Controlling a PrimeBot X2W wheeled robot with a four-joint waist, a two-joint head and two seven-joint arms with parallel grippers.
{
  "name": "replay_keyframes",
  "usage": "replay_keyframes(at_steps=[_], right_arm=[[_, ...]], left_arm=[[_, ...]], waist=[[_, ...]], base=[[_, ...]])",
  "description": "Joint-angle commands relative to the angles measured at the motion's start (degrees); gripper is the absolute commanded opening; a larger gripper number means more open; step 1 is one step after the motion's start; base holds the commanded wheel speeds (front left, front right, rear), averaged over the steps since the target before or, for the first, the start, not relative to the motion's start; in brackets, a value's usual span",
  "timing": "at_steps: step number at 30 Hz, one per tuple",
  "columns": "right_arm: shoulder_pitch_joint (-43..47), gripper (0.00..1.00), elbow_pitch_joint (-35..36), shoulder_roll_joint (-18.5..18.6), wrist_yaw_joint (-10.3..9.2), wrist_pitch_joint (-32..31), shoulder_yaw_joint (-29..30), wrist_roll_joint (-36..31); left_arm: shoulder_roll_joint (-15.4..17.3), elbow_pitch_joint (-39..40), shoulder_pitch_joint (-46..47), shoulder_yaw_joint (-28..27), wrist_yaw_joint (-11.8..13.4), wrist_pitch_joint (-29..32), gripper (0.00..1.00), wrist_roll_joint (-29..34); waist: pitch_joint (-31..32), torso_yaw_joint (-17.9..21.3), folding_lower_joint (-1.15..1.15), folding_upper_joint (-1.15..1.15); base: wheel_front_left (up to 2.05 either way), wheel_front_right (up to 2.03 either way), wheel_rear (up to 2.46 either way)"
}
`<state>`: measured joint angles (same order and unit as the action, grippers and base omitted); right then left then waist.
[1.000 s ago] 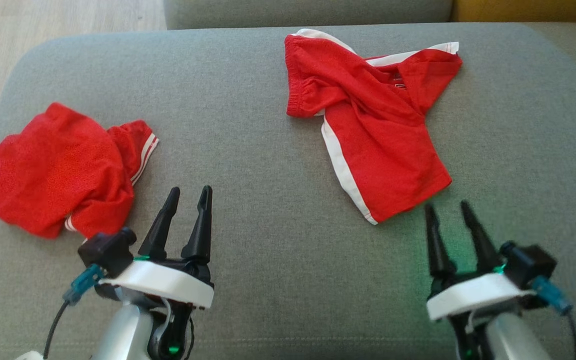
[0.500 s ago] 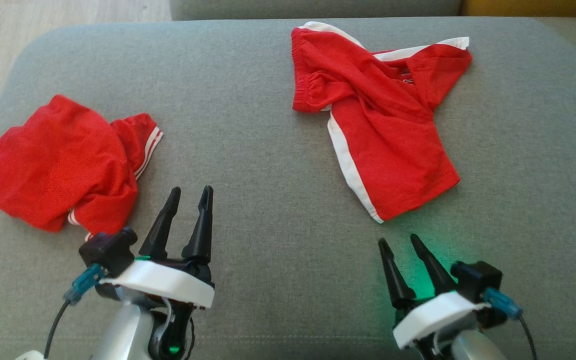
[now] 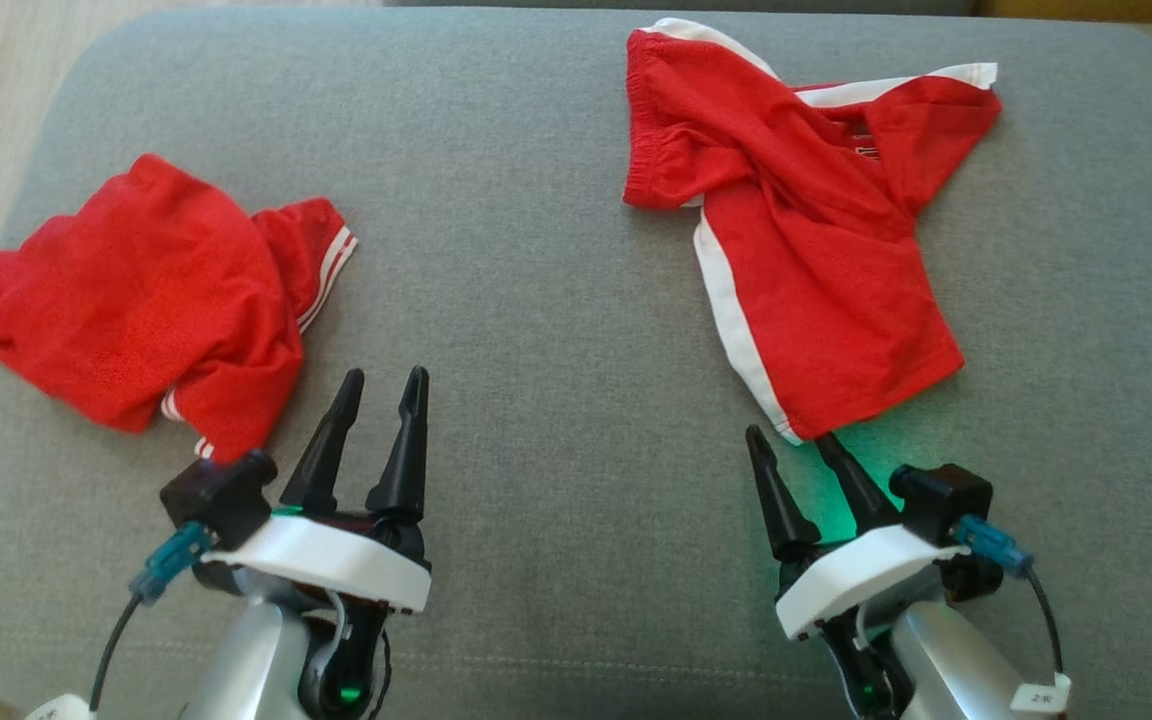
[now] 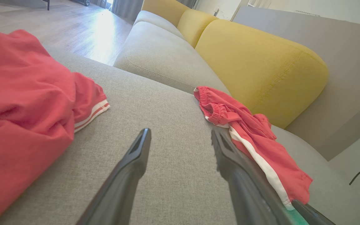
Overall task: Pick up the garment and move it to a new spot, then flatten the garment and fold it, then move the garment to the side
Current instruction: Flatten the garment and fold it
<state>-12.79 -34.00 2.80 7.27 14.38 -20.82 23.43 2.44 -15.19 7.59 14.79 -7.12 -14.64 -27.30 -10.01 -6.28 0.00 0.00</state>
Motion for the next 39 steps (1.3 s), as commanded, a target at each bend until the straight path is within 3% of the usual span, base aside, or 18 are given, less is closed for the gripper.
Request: replay_keyframes(at_steps=[1,11,12,13,19,28,39], right_arm=[[-1.83,1.00,0.95,0.08,0.22,0.61,-1.00,0.68],[-4.10,1.00,-1.67,0.08,0.22,0.62,-1.04,1.60],[-4.30,0.47,-2.25,0.08,0.22,0.62,-1.09,1.54],[-4.55,0.02,-2.59,0.08,0.22,0.62,-0.96,1.37],[-4.32,0.00,-2.29,0.08,0.22,0.62,0.27,0.22],[-0.16,0.00,0.67,1.25,0.22,0.51,9.61,-9.43],[2.92,0.00,10.89,6.70,0.22,-8.43,19.85,-20.13]], left_arm=[[0.43,1.45,2.79,-1.37,-0.31,-0.36,1.00,0.58],[0.43,1.34,3.55,-1.06,-0.34,-0.36,1.00,0.45],[0.43,1.28,3.56,-1.09,-0.34,-0.36,1.00,0.50],[0.43,1.23,3.54,-1.11,-0.35,-0.36,1.00,0.53],[0.43,1.11,3.06,-1.77,-0.35,-0.36,1.00,0.72],[0.43,1.54,1.83,-2.07,-0.36,-0.36,1.00,0.10],[0.43,1.80,1.53,-1.42,-0.36,-0.36,1.00,0.61]], waist=[[-0.33,-0.43,0.00,0.00],[-1.23,-1.48,0.00,0.00],[-1.21,-1.52,0.00,0.00],[-1.17,-1.54,0.00,0.00],[-0.38,-0.78,0.00,0.00],[1.29,3.29,0.00,0.00],[1.56,8.14,0.00,0.00]], base=[[0.00,0.00,0.00],[0.00,0.00,0.00],[0.00,0.00,0.00],[0.00,0.00,0.00],[0.00,0.00,0.00],[0.00,0.00,0.00],[0.00,0.00,0.00]])
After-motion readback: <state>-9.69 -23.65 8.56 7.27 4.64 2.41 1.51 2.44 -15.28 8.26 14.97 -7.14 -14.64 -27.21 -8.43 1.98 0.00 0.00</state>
